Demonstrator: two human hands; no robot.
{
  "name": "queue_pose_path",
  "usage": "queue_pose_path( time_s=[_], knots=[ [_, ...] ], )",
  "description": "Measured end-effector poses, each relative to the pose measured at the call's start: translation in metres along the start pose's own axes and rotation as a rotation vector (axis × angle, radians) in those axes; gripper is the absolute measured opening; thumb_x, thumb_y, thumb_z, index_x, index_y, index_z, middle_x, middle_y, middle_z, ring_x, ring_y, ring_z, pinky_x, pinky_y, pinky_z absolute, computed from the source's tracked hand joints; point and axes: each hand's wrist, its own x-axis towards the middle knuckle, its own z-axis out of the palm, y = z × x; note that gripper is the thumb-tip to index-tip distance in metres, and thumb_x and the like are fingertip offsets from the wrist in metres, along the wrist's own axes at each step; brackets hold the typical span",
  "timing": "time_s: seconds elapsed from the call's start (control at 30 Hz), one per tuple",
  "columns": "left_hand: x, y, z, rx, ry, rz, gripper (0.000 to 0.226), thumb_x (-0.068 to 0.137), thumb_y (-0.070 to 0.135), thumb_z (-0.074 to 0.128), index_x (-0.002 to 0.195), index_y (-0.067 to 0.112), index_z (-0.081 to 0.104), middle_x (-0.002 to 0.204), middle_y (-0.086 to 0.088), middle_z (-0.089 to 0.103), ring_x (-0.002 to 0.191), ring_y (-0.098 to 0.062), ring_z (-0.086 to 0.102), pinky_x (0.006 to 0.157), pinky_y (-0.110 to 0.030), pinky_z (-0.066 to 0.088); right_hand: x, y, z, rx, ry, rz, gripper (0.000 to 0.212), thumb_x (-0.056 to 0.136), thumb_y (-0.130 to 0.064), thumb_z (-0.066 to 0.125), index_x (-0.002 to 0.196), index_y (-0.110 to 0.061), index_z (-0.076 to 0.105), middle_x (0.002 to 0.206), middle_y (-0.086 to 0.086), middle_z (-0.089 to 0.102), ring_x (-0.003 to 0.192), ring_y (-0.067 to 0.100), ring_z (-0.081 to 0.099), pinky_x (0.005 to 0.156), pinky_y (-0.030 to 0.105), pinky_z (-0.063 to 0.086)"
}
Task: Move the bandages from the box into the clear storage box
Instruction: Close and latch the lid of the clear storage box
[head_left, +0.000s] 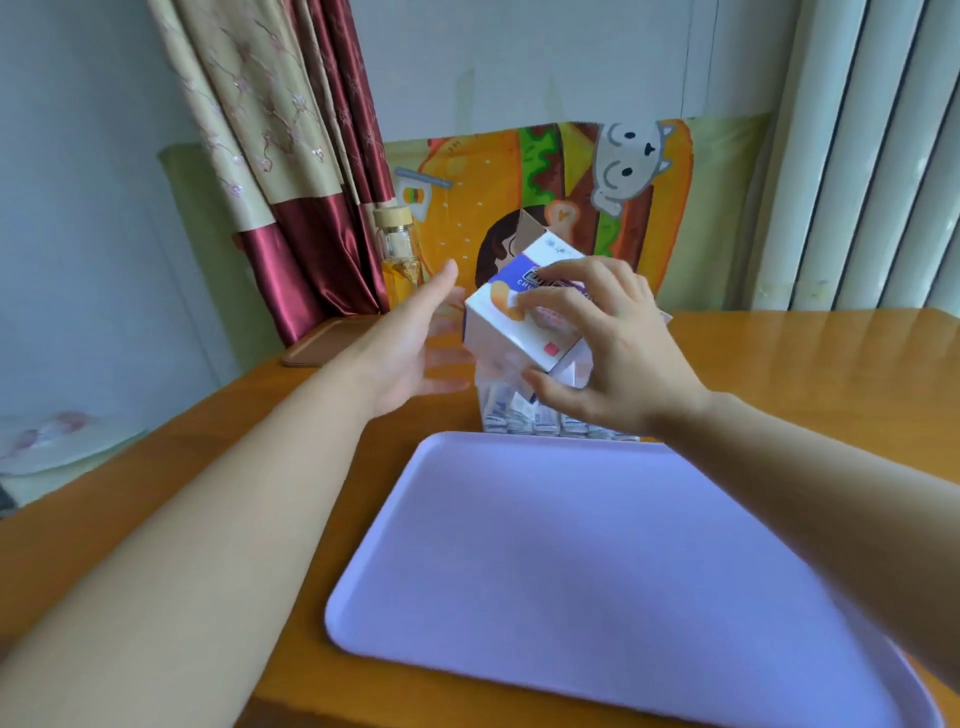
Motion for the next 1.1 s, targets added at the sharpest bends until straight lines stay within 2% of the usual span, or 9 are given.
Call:
queue_pose_path(
  time_s=[0.13,0.3,0.5,0.63,0.7,0.83,0.9,0.97,1.1],
  knots=[
    [-0.048,-0.004,-0.019,0.076,-0.045,-0.037,0.035,0.089,0.054,0.048,0.107,0.028,0.064,0.106,0.001,0.067,0.094,-0.018,0.063,0.091,-0.038,0.048,-0.002,-0.038,0.011,0.091,0.002,-0.165,0.052,0.073,-0.043,0.063,0.115,-0.011,0.064,0.117,0.010,0.057,0.109,0.027,0.046,0.089,0.034,0.033],
    [-0.114,-0.026,-0.055,0.057,0.187,-0.020,0.027,0.092,0.044,0.049,0.105,0.027,0.065,0.106,-0.001,0.070,0.105,-0.021,0.063,0.095,-0.040,0.047,-0.002,-0.094,0.032,0.301,-0.025,-0.292,0.061,0.077,-0.054,0.062,0.115,-0.006,0.062,0.119,0.014,0.056,0.112,0.031,0.050,0.094,0.040,0.037],
    [-0.218,-0.069,-0.116,-0.113,0.537,-0.048,0.026,0.090,0.041,0.046,0.105,0.027,0.062,0.103,0.004,0.072,0.098,-0.014,0.066,0.086,-0.034,0.047,-0.020,-0.198,0.059,0.682,0.070,-0.091,0.034,0.090,-0.032,0.050,0.105,-0.004,0.059,0.110,0.006,0.056,0.103,0.019,0.047,0.090,0.025,0.033],
    [-0.297,-0.116,-0.155,-0.163,0.642,-0.225,0.025,0.090,0.042,0.045,0.103,0.027,0.061,0.102,0.004,0.072,0.085,-0.009,0.068,0.076,-0.031,0.048,-0.036,-0.262,0.080,0.867,-0.081,0.130,0.018,0.091,-0.021,0.044,0.097,-0.010,0.056,0.098,0.000,0.053,0.091,0.012,0.047,0.083,0.018,0.036],
    [-0.332,-0.145,-0.171,-0.200,0.660,-0.330,0.026,0.090,0.043,0.045,0.103,0.026,0.061,0.097,0.004,0.072,0.081,-0.009,0.068,0.073,-0.029,0.048,-0.043,-0.289,0.097,0.802,-0.290,0.154,0.021,0.090,-0.027,0.047,0.103,-0.014,0.056,0.102,0.002,0.055,0.096,0.017,0.050,0.084,0.029,0.040],
    [-0.369,-0.204,-0.189,-0.225,0.633,-0.568,0.026,0.090,0.044,0.045,0.096,0.024,0.060,0.085,0.005,0.071,0.072,-0.007,0.066,0.062,-0.021,0.048,-0.058,-0.312,0.117,0.308,-0.657,-0.012,0.048,0.088,-0.041,0.053,0.132,-0.021,0.047,0.130,0.006,0.047,0.119,0.031,0.041,0.098,0.041,0.034],
    [-0.379,-0.240,-0.195,-0.229,0.638,-0.693,0.022,0.090,0.044,0.048,0.093,0.025,0.059,0.084,0.006,0.069,0.070,-0.006,0.065,0.059,-0.017,0.048,-0.063,-0.320,0.125,0.146,-0.657,-0.125,0.049,0.088,-0.042,0.053,0.133,-0.024,0.048,0.139,0.006,0.040,0.124,0.033,0.036,0.104,0.045,0.028],
    [-0.383,-0.281,-0.196,-0.164,0.652,-0.832,0.028,0.081,0.047,0.058,0.098,0.026,0.059,0.094,0.004,0.067,0.084,-0.009,0.061,0.069,-0.023,0.046,-0.067,-0.326,0.134,0.054,-0.633,-0.157,0.044,0.087,-0.041,0.055,0.127,-0.024,0.055,0.142,0.008,0.037,0.126,0.036,0.033,0.108,0.048,0.025],
    [-0.374,-0.355,-0.192,-0.031,0.679,-0.918,0.037,0.072,0.045,0.068,0.094,0.016,0.062,0.093,-0.004,0.068,0.082,-0.016,0.064,0.073,-0.027,0.051,-0.079,-0.332,0.151,-0.054,-0.548,-0.163,0.030,0.075,-0.030,0.068,0.102,-0.017,0.070,0.132,0.015,0.050,0.117,0.044,0.044,0.100,0.054,0.034]
  ],
)
